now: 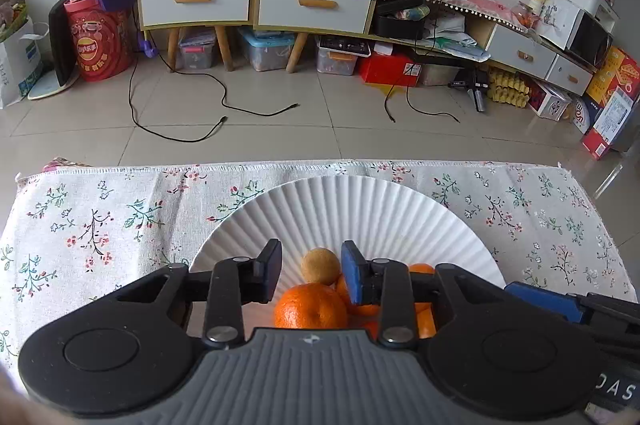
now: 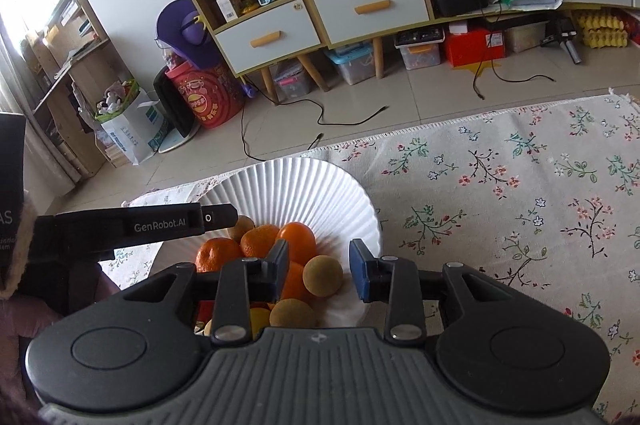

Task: Organize fruits
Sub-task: 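Raise both open grippers away from the bowl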

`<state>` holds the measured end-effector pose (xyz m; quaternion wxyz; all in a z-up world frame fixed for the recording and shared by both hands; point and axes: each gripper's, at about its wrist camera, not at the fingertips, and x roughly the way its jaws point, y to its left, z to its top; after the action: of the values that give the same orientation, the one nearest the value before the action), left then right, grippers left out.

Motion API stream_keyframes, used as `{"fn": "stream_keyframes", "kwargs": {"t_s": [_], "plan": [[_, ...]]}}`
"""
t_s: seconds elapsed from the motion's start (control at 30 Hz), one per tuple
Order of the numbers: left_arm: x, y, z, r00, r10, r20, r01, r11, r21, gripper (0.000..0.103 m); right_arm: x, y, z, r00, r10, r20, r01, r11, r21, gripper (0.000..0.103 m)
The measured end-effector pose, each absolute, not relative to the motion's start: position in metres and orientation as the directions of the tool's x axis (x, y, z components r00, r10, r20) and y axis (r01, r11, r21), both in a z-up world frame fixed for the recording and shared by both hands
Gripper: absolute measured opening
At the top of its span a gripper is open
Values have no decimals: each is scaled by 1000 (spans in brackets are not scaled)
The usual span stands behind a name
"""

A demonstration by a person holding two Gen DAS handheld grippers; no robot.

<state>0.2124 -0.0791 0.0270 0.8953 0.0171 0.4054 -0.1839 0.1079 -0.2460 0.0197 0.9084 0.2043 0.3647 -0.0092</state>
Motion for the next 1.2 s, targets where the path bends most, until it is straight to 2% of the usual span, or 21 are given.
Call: {"fn": "stream_keyframes", "kwargs": {"t_s": [0.2, 0.63, 0.83, 1.13, 1.2], "plan": [[200, -72, 34, 629, -302, -717, 353, 932, -84, 44, 103, -243, 24, 735, 122, -667, 168, 920, 353, 37], [162, -43, 42, 629, -305, -715, 373, 925, -67, 55, 82, -233, 40, 745, 139, -653, 111, 939, 327, 50], [145, -33, 43, 632, -296, -717, 380, 924, -47, 65, 69, -223, 43, 739, 144, -658, 77, 953, 294, 56], [122, -21, 35, 627, -280, -727, 383, 923, -25, 78, 55, -203, 46, 721, 177, -670, 16, 962, 271, 66], [114, -19, 33, 636, -266, -725, 379, 925, -6, 83, 52, -198, 45, 716, 179, -674, 4, 966, 260, 72]]}}
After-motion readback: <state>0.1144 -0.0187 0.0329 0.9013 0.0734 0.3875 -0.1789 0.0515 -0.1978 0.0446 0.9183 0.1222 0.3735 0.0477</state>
